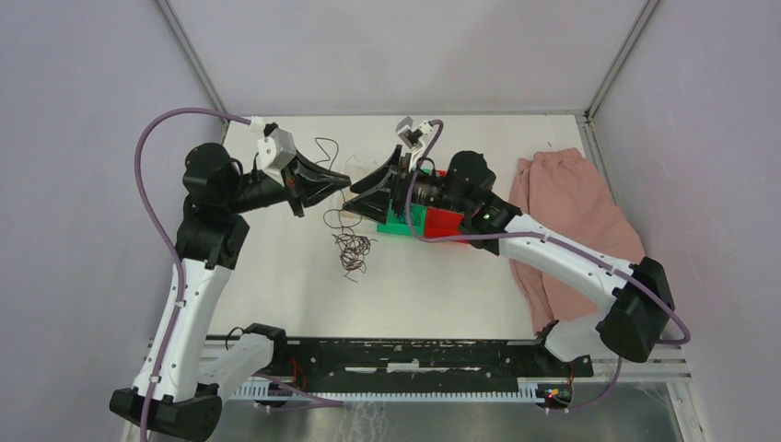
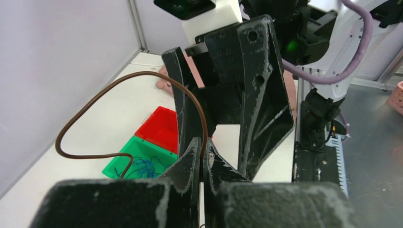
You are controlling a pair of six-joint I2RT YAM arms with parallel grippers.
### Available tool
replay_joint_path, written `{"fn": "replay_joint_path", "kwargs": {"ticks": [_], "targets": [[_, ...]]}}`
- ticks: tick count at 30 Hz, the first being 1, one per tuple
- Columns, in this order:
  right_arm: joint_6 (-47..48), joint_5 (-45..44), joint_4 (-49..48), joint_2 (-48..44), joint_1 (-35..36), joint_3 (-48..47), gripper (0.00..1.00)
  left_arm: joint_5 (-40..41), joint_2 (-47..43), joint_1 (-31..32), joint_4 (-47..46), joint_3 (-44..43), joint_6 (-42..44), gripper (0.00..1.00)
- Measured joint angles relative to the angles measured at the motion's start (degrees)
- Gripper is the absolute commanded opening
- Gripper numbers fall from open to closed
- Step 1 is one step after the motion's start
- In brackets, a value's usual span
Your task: Untangle the cables
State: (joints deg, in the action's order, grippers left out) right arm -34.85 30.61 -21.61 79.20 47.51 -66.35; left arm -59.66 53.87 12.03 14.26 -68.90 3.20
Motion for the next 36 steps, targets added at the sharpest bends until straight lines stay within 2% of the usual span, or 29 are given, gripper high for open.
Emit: {"fn": "replay_joint_path", "kwargs": {"ticks": [10, 20, 28, 36], "targets": [[-1.5, 2.4, -7.4, 4.2, 4.0, -2.1, 0.56, -1.0, 1.7, 0.0, -4.2, -2.1, -6.3, 0.03], [-5.5, 2.4, -10.0, 9.1, 4.6, -2.0, 0.55, -2.4, 3.4, 0.0, -8.3, -7.1, -11.3, 0.03], [-8.6, 2.3, -14.5, 10.0, 4.7, 4.4, 0.55, -2.4, 5.7, 0.0, -10.1, -13.5, -12.8, 0.03], [-7.7, 1.0, -13.0, 9.0, 5.0, 10.1, 0.52, -2.1, 6.6, 0.0, -10.6, -18.3, -12.8, 0.03]]}}
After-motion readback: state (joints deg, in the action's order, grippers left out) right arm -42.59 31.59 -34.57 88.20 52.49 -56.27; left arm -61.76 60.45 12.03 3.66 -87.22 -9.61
